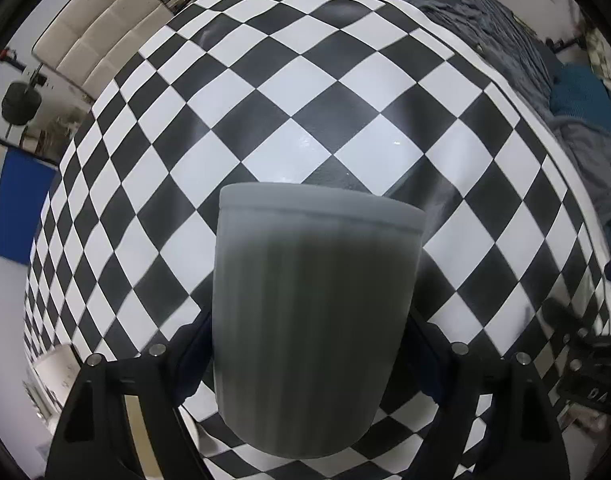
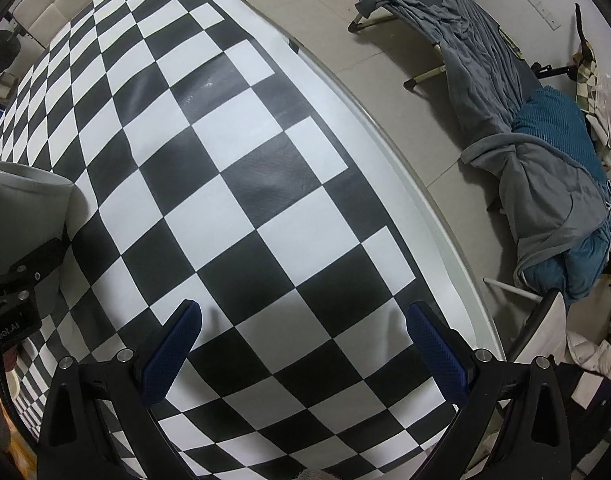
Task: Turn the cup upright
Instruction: 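Lift the grey cup with the left gripper and carry it toward the right gripper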
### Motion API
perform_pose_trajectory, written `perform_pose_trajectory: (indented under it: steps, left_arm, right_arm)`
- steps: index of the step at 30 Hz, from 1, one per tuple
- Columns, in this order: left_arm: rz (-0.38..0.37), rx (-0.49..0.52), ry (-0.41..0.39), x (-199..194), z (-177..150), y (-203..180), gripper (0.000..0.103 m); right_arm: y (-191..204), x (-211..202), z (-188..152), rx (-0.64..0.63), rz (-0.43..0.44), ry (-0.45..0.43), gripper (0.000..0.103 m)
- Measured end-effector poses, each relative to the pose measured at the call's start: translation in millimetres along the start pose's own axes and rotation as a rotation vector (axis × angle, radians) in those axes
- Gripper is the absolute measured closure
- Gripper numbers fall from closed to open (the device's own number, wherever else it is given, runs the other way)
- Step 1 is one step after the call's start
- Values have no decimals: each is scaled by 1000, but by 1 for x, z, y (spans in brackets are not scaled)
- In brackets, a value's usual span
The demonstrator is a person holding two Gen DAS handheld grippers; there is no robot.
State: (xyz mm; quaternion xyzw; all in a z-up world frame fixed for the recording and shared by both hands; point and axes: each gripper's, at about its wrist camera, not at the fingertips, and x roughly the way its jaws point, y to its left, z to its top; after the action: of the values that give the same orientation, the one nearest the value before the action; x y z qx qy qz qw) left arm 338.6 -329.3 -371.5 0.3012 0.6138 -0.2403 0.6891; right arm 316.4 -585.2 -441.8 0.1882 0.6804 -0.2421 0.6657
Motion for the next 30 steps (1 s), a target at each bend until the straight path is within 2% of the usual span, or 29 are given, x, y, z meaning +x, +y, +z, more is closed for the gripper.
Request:
perform_pose_trajectory:
  steps: [8, 15, 19, 23, 30]
  left_arm:
    - [-46, -116, -33, -20, -19, 14, 21]
    - [-118, -286, -65, -48, -61, 43, 21]
    - [-140, -394, -87, -67, -105, 64, 21]
    - [-152, -478, -102, -81, -153, 83, 21]
    - [-145, -602, -67, -71, -256, 107, 21]
  right_arm:
    - [3, -9, -12, -8, 10, -11, 0]
    - [14, -34, -35, -34, 21, -44, 0]
    - [25, -49, -58, -70, 8, -61, 0]
    - [45, -61, -90, -128, 44, -75, 0]
    - [97, -69, -161, -226, 72, -100, 0]
